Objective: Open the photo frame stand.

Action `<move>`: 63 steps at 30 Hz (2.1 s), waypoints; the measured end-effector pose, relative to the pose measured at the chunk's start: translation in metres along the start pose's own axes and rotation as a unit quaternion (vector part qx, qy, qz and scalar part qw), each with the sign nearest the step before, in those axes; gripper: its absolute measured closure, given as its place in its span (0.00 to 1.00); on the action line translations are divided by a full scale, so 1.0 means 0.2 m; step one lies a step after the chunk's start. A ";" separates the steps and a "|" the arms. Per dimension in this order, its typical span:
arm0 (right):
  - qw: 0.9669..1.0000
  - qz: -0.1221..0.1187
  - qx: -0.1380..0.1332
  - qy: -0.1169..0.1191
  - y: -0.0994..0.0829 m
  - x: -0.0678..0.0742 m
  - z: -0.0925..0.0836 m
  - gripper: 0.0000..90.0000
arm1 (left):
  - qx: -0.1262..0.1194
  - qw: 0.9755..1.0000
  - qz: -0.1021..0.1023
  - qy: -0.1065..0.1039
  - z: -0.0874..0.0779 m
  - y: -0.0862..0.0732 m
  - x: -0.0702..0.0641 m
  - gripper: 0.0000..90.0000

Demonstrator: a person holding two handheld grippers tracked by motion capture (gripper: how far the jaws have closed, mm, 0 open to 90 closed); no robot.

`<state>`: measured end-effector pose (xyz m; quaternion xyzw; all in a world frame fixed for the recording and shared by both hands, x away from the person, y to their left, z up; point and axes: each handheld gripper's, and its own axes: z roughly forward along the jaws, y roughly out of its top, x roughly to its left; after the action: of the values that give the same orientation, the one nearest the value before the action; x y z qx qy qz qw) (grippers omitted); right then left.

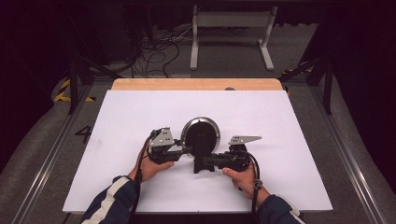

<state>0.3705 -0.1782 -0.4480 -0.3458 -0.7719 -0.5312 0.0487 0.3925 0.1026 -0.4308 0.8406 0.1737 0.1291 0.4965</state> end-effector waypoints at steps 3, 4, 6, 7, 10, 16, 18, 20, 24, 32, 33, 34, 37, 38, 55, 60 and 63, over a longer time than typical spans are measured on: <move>1.000 -0.007 -0.001 -0.006 0.01 0.01 -0.01 0.81 | -0.003 1.000 0.012 0.028 0.00 0.01 0.00 0.78; 1.000 -0.013 0.000 -0.009 0.01 0.02 -0.01 0.81 | -0.004 0.999 0.015 0.035 0.00 0.01 0.01 0.79; 1.000 -0.017 0.000 -0.012 0.01 0.02 -0.01 0.81 | -0.006 0.999 0.014 0.042 0.01 0.00 0.01 0.80; 1.000 -0.018 0.000 -0.014 0.02 0.03 -0.01 0.81 | -0.005 0.999 0.019 0.047 0.01 0.00 0.01 0.80; 1.000 -0.015 -0.002 -0.015 0.02 0.02 -0.01 0.81 | 0.001 0.997 0.040 0.066 0.02 0.02 -0.01 0.78; 0.999 -0.023 0.004 -0.027 0.00 0.01 0.00 0.80 | 0.003 0.995 0.055 0.082 0.03 0.02 -0.03 0.78; 0.999 -0.023 0.003 -0.027 0.00 0.01 0.00 0.79 | -0.003 0.996 0.047 0.081 0.04 0.01 -0.03 0.78; 0.999 -0.023 0.007 -0.031 0.00 0.01 0.00 0.79 | -0.009 0.996 0.041 0.076 0.04 0.01 -0.03 0.77; 0.999 -0.032 0.018 -0.034 -0.01 0.01 0.01 0.80 | 0.005 0.996 0.043 0.073 0.06 -0.01 -0.04 0.76; 0.998 -0.041 0.031 -0.036 -0.02 0.03 0.02 0.80 | 0.041 0.997 0.028 0.059 0.13 -0.06 -0.02 0.69; 0.998 -0.042 0.033 -0.035 -0.02 0.03 0.02 0.80 | 0.044 0.997 0.029 0.059 0.14 -0.07 -0.03 0.71; 0.998 -0.043 0.034 -0.034 -0.03 0.03 0.02 0.80 | 0.048 0.997 0.033 0.060 0.14 -0.07 -0.03 0.75; 0.997 -0.047 0.041 -0.036 -0.03 0.03 0.03 0.80 | 0.054 0.996 0.042 0.061 0.15 -0.06 -0.03 0.77; 0.997 -0.048 0.041 -0.038 -0.03 0.04 0.03 0.80 | 0.054 0.996 0.042 0.061 0.15 -0.06 -0.03 0.77; 0.996 -0.050 0.044 -0.053 -0.04 0.04 0.04 0.80 | 0.069 0.991 0.051 0.103 0.18 -0.08 0.01 0.81; 0.995 -0.062 0.048 -0.063 -0.03 0.05 0.03 0.79 | 0.071 0.991 0.041 0.101 0.17 -0.09 0.02 0.79; 0.993 -0.070 0.048 -0.079 -0.03 0.05 0.01 0.76 | 0.058 0.994 0.033 0.092 0.15 -0.08 0.03 0.76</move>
<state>0.3598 -0.1717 -0.4486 -0.3290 -0.8200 -0.4671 -0.0329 0.4071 0.0899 -0.4592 0.8576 0.1983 0.2120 0.4245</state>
